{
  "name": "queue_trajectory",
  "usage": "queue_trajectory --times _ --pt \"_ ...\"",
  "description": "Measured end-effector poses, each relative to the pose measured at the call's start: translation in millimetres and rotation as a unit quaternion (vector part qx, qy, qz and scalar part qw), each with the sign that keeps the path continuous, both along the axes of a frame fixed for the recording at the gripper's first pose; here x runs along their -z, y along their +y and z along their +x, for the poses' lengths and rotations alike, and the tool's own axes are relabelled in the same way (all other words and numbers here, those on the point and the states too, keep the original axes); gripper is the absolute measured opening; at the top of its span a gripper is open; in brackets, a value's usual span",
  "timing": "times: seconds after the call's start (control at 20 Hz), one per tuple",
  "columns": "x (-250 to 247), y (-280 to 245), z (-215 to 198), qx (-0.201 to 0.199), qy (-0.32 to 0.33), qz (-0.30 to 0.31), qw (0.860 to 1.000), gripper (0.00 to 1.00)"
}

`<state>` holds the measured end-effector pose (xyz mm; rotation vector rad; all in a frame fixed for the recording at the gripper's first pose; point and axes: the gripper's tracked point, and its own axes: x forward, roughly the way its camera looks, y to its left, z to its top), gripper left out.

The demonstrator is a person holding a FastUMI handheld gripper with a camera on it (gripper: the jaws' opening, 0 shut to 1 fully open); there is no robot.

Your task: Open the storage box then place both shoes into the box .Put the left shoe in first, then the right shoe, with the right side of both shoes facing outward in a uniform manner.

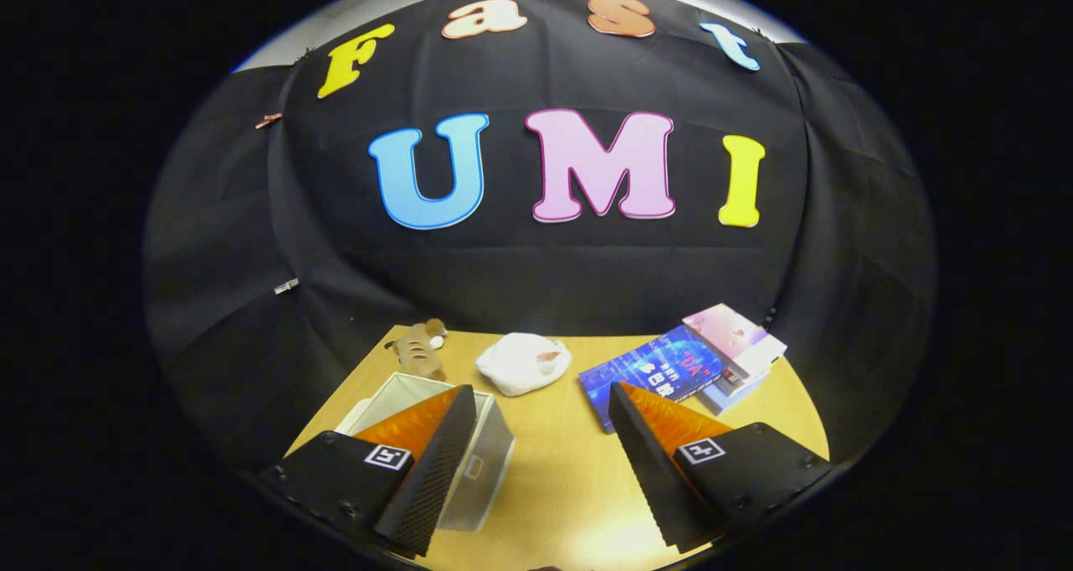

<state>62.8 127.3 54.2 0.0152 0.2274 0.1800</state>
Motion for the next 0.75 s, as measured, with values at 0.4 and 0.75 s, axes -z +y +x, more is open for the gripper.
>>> queue_trajectory --times 0.4,0.75 --pt "-30 -98 -62 -0.031 -0.084 0.014 0.996 0.98" --pt "-26 -156 -65 -0.023 -0.124 -0.016 0.992 0.99"
